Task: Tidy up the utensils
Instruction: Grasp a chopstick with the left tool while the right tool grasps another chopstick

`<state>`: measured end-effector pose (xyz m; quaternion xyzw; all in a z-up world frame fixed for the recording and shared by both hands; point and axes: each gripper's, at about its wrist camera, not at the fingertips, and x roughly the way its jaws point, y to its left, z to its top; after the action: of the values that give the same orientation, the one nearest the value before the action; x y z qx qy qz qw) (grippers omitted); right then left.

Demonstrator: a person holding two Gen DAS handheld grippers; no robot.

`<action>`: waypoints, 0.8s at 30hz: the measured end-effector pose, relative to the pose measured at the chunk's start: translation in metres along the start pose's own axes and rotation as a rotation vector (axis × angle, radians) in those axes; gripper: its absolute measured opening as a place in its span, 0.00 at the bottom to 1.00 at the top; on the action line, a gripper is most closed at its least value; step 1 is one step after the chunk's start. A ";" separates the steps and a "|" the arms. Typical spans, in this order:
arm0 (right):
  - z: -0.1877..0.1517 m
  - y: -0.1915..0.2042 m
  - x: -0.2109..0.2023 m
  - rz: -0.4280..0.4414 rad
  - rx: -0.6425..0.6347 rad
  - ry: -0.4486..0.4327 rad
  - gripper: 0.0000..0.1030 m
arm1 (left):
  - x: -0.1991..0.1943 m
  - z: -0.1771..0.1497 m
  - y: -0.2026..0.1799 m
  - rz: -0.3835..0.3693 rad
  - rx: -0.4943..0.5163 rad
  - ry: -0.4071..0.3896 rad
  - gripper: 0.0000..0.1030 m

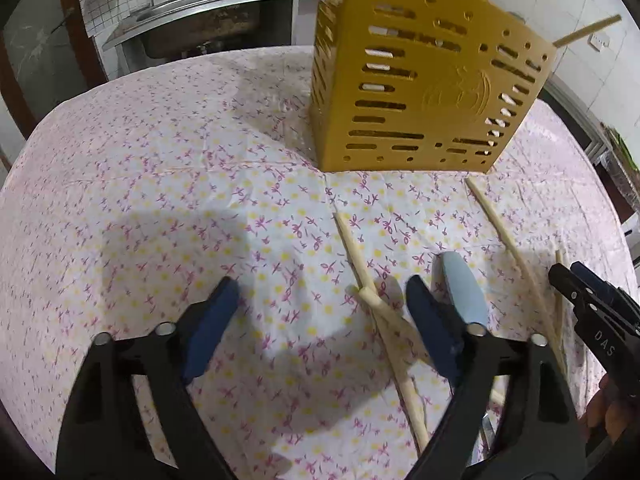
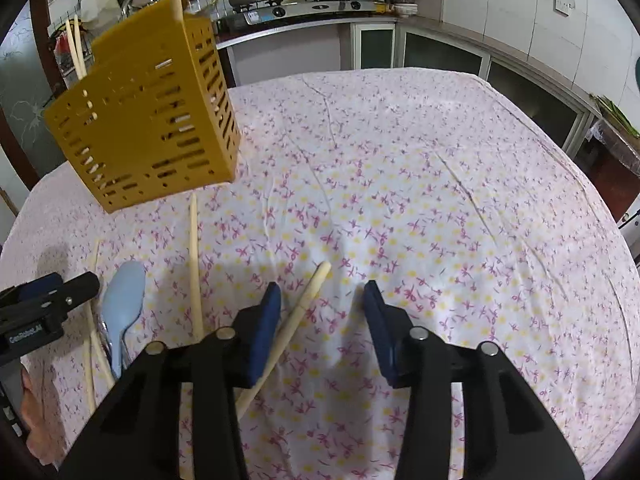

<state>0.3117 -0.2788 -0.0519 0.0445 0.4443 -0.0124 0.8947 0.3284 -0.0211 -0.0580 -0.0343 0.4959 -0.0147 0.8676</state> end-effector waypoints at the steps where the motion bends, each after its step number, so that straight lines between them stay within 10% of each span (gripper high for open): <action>1: 0.000 0.002 0.000 -0.008 -0.006 -0.001 0.41 | 0.002 0.000 -0.002 0.011 0.006 -0.001 0.75; 16: 0.005 0.015 0.002 -0.015 0.008 0.035 0.13 | 0.015 0.025 -0.008 -0.015 0.087 0.003 0.13; 24: 0.005 0.009 0.000 0.031 0.021 0.045 0.08 | 0.012 0.031 0.001 -0.064 0.063 0.019 0.08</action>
<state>0.3167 -0.2706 -0.0484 0.0609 0.4634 -0.0019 0.8841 0.3618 -0.0189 -0.0529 -0.0226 0.5020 -0.0585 0.8626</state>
